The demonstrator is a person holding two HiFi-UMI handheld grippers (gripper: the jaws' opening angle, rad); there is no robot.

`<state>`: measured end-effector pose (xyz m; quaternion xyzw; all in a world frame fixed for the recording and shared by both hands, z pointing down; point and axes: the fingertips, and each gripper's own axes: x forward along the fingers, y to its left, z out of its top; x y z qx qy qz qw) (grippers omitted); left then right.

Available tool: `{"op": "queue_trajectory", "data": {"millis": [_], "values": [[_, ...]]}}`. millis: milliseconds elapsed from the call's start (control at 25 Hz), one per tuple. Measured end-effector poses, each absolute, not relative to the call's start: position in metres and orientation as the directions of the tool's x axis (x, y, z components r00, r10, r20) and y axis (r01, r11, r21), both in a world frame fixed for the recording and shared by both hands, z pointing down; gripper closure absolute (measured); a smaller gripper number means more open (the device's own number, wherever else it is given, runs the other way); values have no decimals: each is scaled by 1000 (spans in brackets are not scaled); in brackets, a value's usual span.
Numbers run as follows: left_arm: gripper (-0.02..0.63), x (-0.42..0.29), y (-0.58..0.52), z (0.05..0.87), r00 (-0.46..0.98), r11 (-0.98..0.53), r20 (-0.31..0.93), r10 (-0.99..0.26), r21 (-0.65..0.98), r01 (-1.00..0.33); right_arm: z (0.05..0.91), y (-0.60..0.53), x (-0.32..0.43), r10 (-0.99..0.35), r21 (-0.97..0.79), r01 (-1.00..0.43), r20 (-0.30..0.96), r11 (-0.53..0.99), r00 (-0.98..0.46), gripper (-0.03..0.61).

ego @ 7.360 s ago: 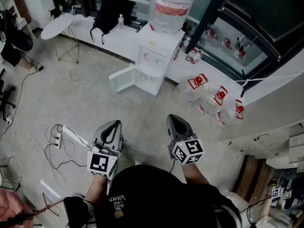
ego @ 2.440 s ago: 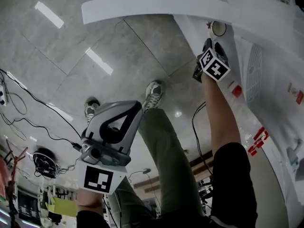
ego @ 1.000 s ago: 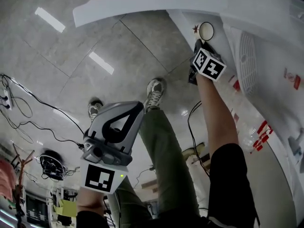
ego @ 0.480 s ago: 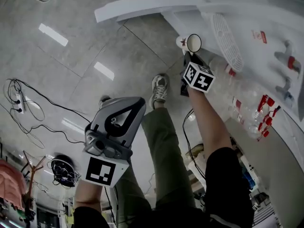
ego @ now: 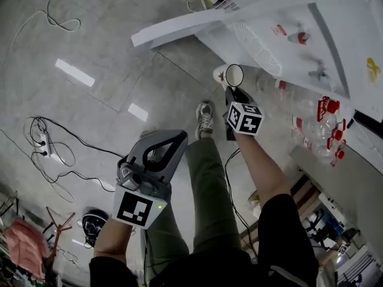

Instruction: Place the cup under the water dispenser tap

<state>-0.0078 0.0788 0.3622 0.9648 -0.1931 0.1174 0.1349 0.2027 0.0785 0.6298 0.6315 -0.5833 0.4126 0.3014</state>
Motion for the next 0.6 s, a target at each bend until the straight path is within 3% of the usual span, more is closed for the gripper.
{"op": "queue_trajectory", "data": {"millis": [600], "values": [[595, 19, 90, 261, 924, -931, 255, -286, 154, -331, 469, 65, 213, -567, -42, -998, 821, 45, -61, 494]]}}
